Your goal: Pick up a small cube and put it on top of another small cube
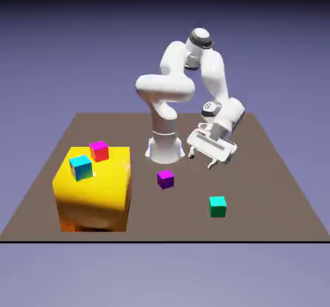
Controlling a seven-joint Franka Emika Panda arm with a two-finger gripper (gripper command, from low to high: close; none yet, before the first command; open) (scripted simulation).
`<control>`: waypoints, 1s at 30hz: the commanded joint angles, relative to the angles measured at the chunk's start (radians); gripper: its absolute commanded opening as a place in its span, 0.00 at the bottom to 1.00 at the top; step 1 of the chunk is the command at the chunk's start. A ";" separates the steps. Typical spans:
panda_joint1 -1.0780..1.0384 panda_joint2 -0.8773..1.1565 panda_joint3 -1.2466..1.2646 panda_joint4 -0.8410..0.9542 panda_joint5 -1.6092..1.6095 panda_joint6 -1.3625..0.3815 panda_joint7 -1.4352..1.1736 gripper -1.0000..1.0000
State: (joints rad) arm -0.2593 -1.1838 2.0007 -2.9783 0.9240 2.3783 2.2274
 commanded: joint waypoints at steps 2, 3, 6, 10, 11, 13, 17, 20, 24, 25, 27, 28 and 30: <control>-0.010 -0.022 0.073 -0.006 0.033 -0.024 0.054 0.50; -0.015 -0.033 0.109 -0.009 0.050 -0.036 0.081 0.50; -0.029 -0.067 0.217 -0.018 0.100 -0.072 0.162 0.50; -0.065 -0.096 0.294 -0.010 0.160 -0.064 0.172 0.50; -0.095 -0.113 0.331 0.001 0.201 -0.042 0.152 0.50; -0.155 -0.148 0.403 0.025 0.282 0.001 0.113 0.50; -0.247 -0.199 0.513 0.060 0.406 0.065 0.052 0.50; -0.217 -0.182 0.477 0.048 0.365 0.044 0.072 0.00; -0.096 -0.114 0.332 0.002 0.202 -0.042 0.152 0.00; -0.066 -0.097 0.296 -0.010 0.161 -0.063 0.171 0.00; -0.070 -0.071 0.236 -0.013 0.100 -0.066 0.171 0.00; -0.106 -0.062 0.213 -0.004 0.081 -0.047 0.150 0.00; -0.179 -0.045 0.166 0.015 0.042 -0.008 0.108 0.00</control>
State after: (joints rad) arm -0.4382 -1.2286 2.1671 -2.9635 0.9657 2.3718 2.3349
